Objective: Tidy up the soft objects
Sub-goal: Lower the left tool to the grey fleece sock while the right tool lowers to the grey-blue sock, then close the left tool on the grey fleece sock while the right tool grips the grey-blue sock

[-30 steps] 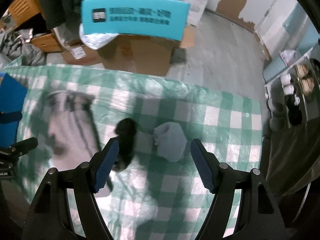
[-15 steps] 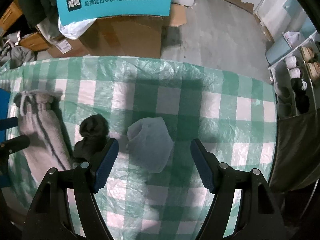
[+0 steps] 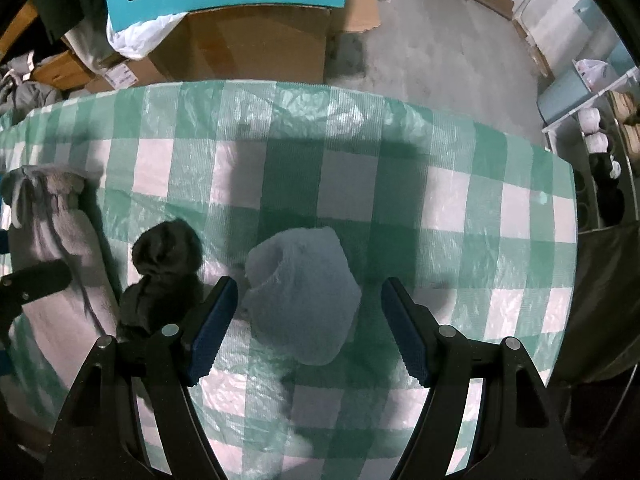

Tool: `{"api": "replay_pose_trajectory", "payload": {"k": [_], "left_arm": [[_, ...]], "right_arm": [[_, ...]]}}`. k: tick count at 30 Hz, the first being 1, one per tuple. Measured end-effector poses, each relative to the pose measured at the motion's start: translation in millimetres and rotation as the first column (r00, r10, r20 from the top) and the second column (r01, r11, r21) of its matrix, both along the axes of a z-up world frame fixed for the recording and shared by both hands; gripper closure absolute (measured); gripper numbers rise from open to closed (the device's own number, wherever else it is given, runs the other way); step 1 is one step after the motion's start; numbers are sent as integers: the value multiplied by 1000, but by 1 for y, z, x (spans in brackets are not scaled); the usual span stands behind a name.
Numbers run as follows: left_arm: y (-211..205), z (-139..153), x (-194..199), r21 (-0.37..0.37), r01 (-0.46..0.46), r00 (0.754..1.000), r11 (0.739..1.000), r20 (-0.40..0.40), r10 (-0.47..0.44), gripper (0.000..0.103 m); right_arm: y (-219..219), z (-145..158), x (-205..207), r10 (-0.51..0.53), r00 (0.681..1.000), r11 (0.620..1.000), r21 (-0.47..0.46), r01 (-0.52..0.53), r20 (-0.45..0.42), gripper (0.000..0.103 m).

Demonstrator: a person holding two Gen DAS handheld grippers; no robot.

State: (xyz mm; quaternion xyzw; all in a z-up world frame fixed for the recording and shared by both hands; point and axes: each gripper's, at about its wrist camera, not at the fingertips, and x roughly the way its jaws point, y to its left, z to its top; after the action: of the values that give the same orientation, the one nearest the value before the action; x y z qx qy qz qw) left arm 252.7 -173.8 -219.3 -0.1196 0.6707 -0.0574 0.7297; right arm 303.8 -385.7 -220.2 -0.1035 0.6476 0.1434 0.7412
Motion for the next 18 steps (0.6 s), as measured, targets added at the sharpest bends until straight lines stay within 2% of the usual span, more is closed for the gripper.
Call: {"api": "replay_pose_trajectory", "payload": {"k": [5, 6, 8, 10, 12, 13, 15, 18], "left_arm": [[-1, 1, 0, 9, 11, 1000, 1000, 10, -11, 31], [0, 1, 0, 2, 11, 1000, 1000, 14, -11, 39], [3, 2, -1, -7, 2, 1000, 1000, 15, -2, 47], [4, 4, -1, -17, -3, 1000, 1000, 22, 4, 60], [5, 7, -2, -24, -1, 999, 1000, 35, 2, 68], [4, 10, -3, -29, 6, 999, 1000, 44, -4, 72], [2, 14, -3, -26, 19, 998, 999, 55, -17, 74], [-1, 23, -5, -24, 36, 996, 999, 82, -34, 77]], "right_arm": [[3, -5, 0, 13, 1000, 1000, 3, -13, -1, 32], [3, -6, 0, 14, 1000, 1000, 2, -14, 2, 38], [3, -8, -2, 17, 1000, 1000, 2, -17, -1, 49], [4, -7, -3, 25, 1000, 1000, -14, -25, 5, 56], [6, -6, -4, 33, 999, 999, -12, -33, 4, 68], [6, -5, -5, 36, 999, 999, -13, -36, 6, 70], [7, -3, -6, 44, 999, 999, -14, -43, 14, 76], [11, 0, -9, 62, 998, 998, -27, -62, 24, 79]]}}
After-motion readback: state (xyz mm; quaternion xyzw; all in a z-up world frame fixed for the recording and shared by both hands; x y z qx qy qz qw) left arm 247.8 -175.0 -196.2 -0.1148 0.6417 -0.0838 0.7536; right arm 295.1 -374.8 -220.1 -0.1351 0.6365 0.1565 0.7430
